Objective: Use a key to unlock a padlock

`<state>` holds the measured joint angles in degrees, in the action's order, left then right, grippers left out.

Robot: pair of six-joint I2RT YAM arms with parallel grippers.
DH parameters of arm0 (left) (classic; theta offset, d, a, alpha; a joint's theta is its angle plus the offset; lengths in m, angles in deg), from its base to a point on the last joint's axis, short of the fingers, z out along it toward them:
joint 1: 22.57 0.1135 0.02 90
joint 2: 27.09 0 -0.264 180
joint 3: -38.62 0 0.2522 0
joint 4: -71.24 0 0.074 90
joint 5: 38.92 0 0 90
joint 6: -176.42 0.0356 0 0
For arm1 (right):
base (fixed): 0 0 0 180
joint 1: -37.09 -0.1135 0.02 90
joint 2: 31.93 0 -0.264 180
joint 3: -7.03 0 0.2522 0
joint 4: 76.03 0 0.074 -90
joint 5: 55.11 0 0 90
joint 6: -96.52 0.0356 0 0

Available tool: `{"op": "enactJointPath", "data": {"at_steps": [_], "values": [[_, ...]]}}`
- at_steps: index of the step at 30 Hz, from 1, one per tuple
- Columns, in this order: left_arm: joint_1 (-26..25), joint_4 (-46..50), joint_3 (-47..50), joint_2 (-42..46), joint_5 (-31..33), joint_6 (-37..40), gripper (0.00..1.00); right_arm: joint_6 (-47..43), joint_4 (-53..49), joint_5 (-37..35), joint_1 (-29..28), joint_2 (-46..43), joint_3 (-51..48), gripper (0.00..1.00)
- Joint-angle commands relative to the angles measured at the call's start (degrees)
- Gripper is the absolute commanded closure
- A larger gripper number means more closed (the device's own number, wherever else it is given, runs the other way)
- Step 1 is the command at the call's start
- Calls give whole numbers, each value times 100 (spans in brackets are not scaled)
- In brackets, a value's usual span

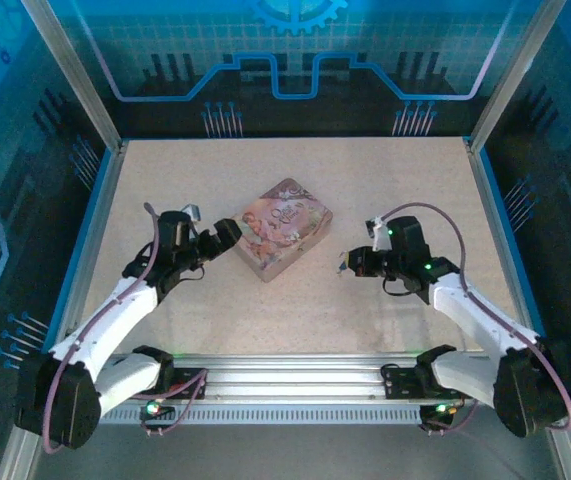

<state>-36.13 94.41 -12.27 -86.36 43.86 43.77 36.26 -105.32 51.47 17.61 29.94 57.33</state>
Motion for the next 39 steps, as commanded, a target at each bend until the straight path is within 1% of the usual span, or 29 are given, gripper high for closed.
{"op": "enactJointPath", "data": {"at_steps": [1, 5, 10, 20, 27, 33, 39], "values": [[88, 340, 77, 248, 176, 205, 1, -299, -1537, -359, -34, -273, 178, 99], [108, 360, 151, 337, 158, 170, 1, -171, -2164, -425, -209, -383, 190, 99], [117, 308, 195, 328, 94, 108, 1, -161, -2523, -532, -386, -276, 20, 99], [126, 378, 194, 286, 14, 77, 1, -249, -2190, -718, -573, 523, -85, 98], [126, 343, 162, 140, -102, 64, 1, -299, -1804, -604, -587, 932, -94, 97], [128, 281, 137, 36, -181, 36, 1, -326, -1569, -463, -584, 1204, -98, 94], [126, 333, 96, 39, -183, 55, 1, -354, -1563, -453, -581, 1286, -11, 87]]}}
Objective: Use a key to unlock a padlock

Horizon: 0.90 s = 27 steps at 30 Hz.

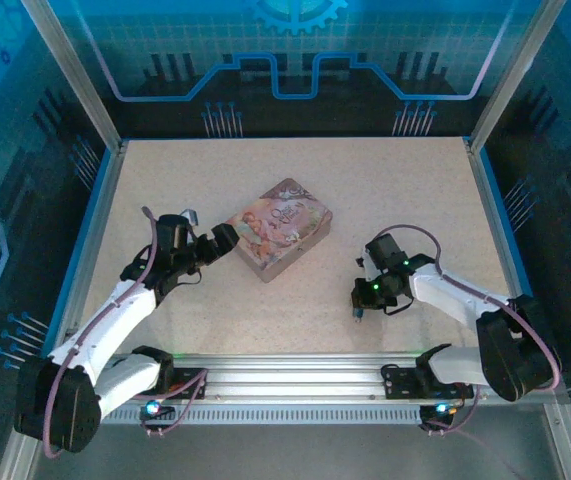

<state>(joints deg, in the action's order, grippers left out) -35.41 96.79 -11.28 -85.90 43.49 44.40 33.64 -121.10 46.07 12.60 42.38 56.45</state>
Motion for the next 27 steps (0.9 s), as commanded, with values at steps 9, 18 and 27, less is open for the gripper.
{"op": "enactJointPath", "data": {"at_steps": [9, 18, 27], "values": [[193, 233, -146, 188, -243, 9, 1, -145, -168, -64, -40, -230, 310, 77], [531, 357, -349, 601, 273, 304, 1, -600, -146, -847, 218, -1114, 655, 64], [728, -99, -282, 707, 1998, 1365, 1, -1299, 1072, -1592, 1212, -1798, 296, 20]]}}
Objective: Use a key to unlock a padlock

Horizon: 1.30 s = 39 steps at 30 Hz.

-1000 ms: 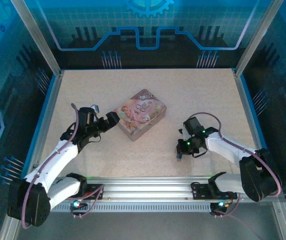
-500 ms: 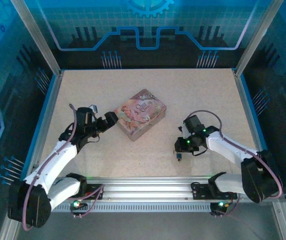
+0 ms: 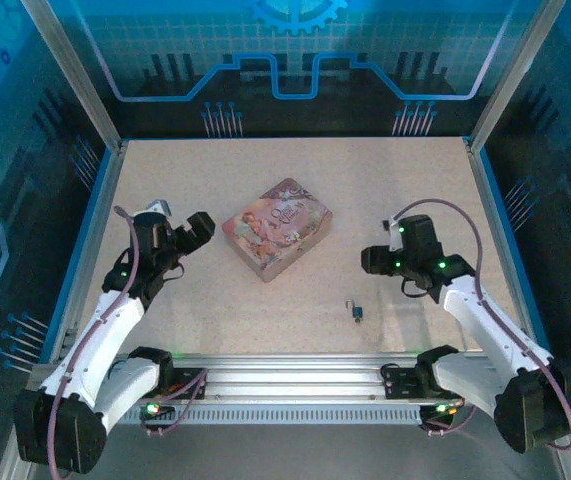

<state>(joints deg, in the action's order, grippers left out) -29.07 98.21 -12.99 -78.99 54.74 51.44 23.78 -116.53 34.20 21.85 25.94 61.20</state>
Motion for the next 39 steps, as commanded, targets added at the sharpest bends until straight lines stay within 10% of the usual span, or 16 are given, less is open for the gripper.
{"op": "enactJointPath", "data": {"at_steps": [1, 14, 25, 39], "values": [[105, -354, -73, -4, 1071, 834, 1, -387, 864, -460, 435, -175, -283, 11], [216, -3277, 1375, -678, 2237, 2361, 1, -1148, 4041, -472, 1615, 1016, -1236, 0], [314, -4660, 1672, -1688, 1529, 2865, 1, -1328, 6860, 91, 1663, 1963, -1887, 0], [496, -5938, 1888, -2512, 612, 3301, 1, -1666, 7096, -42, 1342, 2818, -1625, 0]]}}
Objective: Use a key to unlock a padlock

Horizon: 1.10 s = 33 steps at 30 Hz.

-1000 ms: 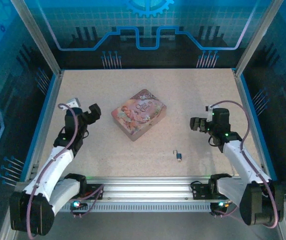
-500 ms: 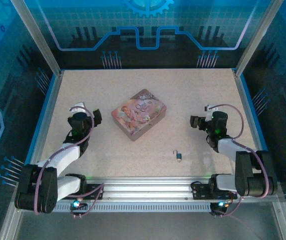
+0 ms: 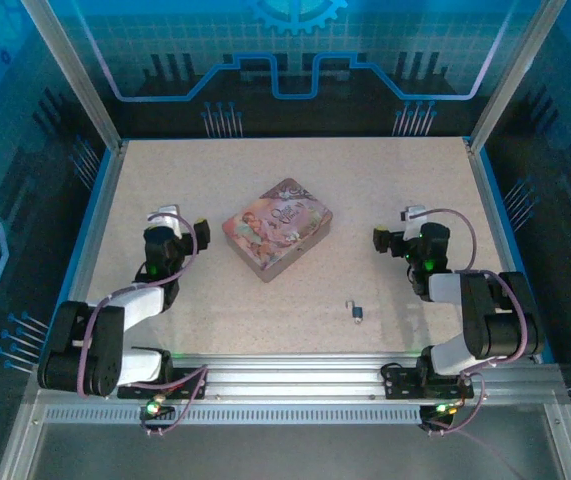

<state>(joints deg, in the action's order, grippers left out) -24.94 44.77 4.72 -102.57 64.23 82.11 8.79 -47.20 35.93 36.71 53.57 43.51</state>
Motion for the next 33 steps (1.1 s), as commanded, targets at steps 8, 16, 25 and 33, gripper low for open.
{"op": "enactJointPath", "data": {"at_steps": [8, 16, 25, 33], "values": [[281, -2188, 227, -1438, -832, 328, 1, -207, 127, -341, -215, 55, 163, 0], [308, -1347, -97, -1326, -783, 254, 1, -261, 73, -416, -286, 74, 202, 0], [299, -1386, -87, -1340, -777, 265, 1, -280, 74, -469, -319, 73, 195, 0], [299, -1387, -87, -1337, -778, 265, 1, -285, 74, -473, -316, 73, 198, 0]]}}
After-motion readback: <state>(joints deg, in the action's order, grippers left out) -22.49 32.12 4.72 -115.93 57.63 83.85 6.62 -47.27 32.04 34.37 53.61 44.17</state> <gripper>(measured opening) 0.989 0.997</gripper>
